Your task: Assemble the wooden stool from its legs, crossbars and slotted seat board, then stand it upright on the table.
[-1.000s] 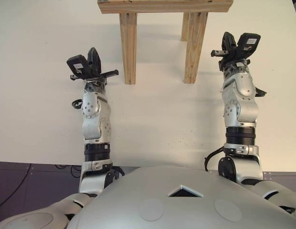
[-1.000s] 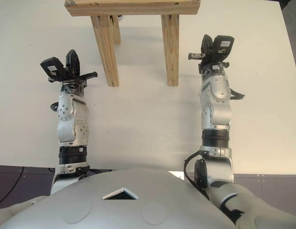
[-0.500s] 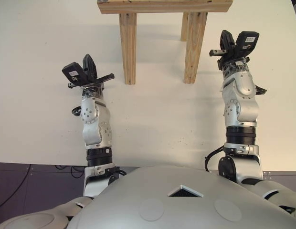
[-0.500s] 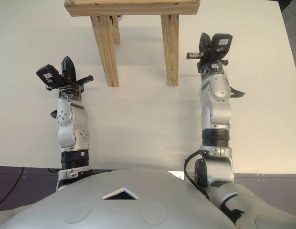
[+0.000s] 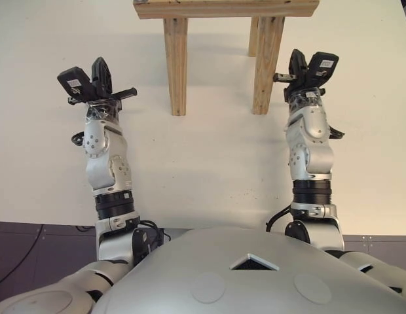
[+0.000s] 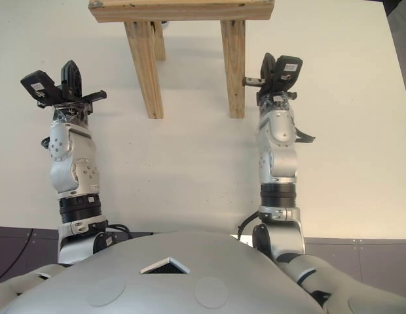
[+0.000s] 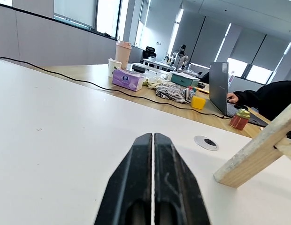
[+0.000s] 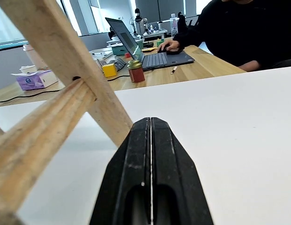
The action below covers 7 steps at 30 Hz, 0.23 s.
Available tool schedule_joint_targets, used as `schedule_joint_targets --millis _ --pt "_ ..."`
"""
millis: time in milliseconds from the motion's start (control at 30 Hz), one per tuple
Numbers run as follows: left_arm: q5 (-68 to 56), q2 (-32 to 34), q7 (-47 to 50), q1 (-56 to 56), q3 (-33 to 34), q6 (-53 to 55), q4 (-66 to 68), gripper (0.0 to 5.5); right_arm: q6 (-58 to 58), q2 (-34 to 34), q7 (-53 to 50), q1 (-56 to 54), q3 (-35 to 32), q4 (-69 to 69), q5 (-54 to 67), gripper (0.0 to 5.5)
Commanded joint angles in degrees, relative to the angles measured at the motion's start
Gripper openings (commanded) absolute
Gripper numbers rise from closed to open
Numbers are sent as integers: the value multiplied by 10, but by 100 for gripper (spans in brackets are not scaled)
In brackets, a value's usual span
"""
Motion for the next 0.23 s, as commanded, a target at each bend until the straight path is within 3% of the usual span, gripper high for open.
schedule_joint_targets --millis 33,233 --pt "-1 41 -15 -43 9 35 27 4 -1 20 4 20 12 -20 8 0" --pt "30 54 -4 -55 -9 62 38 4 12 -2 -36 -6 -27 8 -13 0"
